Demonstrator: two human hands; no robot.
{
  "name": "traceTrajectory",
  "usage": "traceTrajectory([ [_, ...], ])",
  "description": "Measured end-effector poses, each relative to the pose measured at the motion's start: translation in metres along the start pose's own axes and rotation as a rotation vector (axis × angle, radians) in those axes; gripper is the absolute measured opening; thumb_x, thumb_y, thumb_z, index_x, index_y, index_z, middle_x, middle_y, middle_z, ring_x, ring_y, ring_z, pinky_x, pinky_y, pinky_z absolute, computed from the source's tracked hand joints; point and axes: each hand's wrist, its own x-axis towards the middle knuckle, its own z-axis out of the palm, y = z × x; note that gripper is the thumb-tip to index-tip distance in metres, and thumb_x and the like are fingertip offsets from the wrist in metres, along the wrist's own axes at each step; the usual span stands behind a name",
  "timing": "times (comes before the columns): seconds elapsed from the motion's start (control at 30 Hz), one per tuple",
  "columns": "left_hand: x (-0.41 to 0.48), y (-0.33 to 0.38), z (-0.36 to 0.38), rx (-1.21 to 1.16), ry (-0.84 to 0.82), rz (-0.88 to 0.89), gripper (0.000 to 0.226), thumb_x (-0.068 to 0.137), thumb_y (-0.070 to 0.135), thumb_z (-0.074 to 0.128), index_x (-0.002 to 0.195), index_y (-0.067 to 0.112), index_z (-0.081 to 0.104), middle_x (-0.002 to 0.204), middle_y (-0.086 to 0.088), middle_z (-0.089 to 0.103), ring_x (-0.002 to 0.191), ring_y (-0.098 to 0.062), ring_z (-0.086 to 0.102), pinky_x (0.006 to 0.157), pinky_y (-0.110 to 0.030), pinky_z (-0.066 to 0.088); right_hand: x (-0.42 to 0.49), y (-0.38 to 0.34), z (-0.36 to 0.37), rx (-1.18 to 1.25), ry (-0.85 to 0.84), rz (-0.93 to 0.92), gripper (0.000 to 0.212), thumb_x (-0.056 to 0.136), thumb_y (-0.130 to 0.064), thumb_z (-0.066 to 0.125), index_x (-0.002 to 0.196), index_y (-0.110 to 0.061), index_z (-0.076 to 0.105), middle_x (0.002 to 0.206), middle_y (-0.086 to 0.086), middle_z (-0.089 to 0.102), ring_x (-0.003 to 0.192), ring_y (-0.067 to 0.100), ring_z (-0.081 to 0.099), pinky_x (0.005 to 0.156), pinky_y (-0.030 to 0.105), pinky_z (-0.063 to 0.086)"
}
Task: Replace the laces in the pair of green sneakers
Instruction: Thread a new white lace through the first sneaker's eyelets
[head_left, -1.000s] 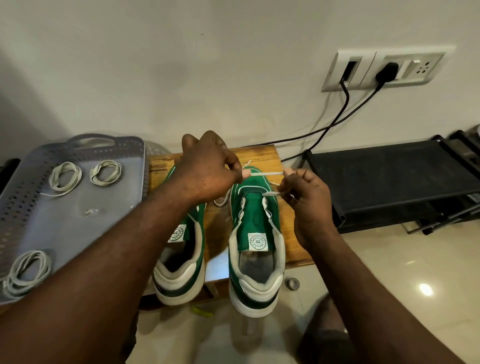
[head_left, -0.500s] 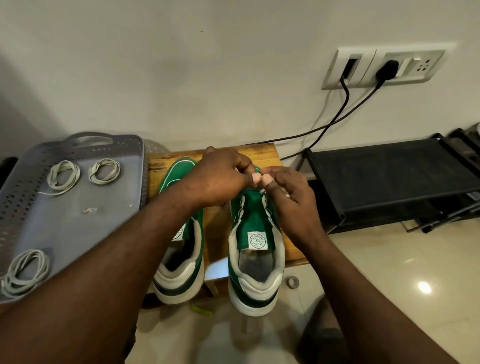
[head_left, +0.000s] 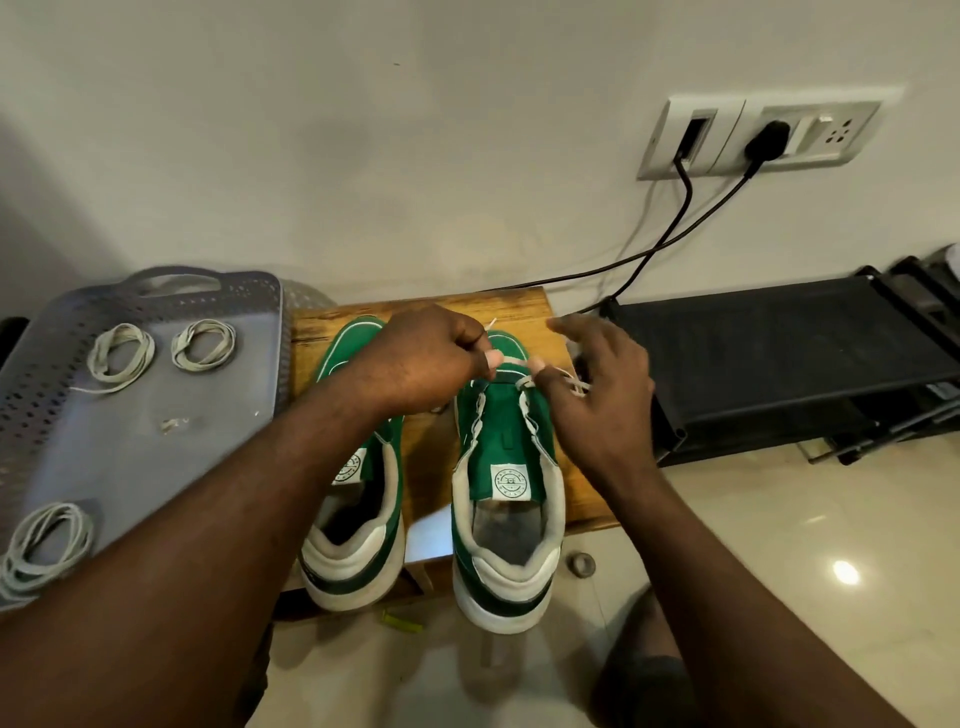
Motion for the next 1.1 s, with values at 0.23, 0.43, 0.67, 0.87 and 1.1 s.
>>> traceTrajectory([
  [0.23, 0.002, -0.002, 0.001, 0.002, 0.018, -0.014, 0.019, 0.1, 0.032, 0.068, 0.088, 0.024, 0.078, 0.091, 0.01, 0.073, 0.081, -0.01, 0.068, 0.067, -0.024, 0.047, 0.003, -0.001, 0.01, 0.125, 0.069, 0.135, 0.012, 0.098, -0.034, 0.069, 0.1, -0.024, 0.075, 0.108, -0.005, 0.069, 0.11, 0.023, 0.06, 0.091, 0.051, 0.055],
  [0.43, 0.001, -0.001, 0.0, 0.049, 0.007, -0.021, 0.018, 0.099, 0.03, 0.07, 0.084, 0.025, 0.078, 0.085, 0.012, 0.072, 0.08, -0.005, 0.063, 0.069, -0.023, 0.042, -0.001, 0.005, 0.004, -0.031, -0.082, 0.079, 0.034, 0.09, -0.049, 0.062, 0.12, -0.035, 0.071, 0.131, -0.008, 0.064, 0.129, 0.017, 0.046, 0.104, 0.045, 0.046],
  [0.67, 0.003, -0.001, 0.011, 0.096, 0.131, -0.076, 0.022, 0.09, 0.037, 0.079, 0.073, 0.023, 0.074, 0.071, 0.006, 0.07, 0.069, -0.012, 0.064, 0.061, -0.028, 0.046, -0.003, -0.014, 0.01, 0.18, -0.082, 0.037, 0.004, 0.095, -0.024, 0.075, 0.095, -0.025, 0.08, 0.094, -0.017, 0.072, 0.096, 0.006, 0.065, 0.083, 0.042, 0.059],
  [0.87, -0.001, -0.005, 0.015, 0.167, 0.013, -0.199, 0.029, 0.084, 0.048, 0.082, 0.09, 0.022, 0.071, 0.087, 0.002, 0.072, 0.084, -0.016, 0.068, 0.076, -0.034, 0.056, -0.002, -0.01, 0.014, 0.0, -0.082, 0.134, 0.009, 0.088, -0.035, 0.072, 0.085, -0.028, 0.077, 0.098, -0.008, 0.063, 0.106, 0.021, 0.058, 0.086, 0.045, 0.057],
  [1.1, -0.005, 0.0, 0.028, 0.205, 0.034, -0.227, 0.026, 0.077, 0.037, 0.081, 0.093, 0.02, 0.07, 0.085, -0.003, 0.073, 0.08, -0.022, 0.071, 0.081, -0.044, 0.062, -0.002, -0.021, 0.019, -0.168, -0.138, 0.146, 0.017, 0.087, -0.04, 0.067, 0.085, -0.028, 0.078, 0.103, -0.006, 0.058, 0.112, 0.018, 0.046, 0.092, 0.042, 0.047],
])
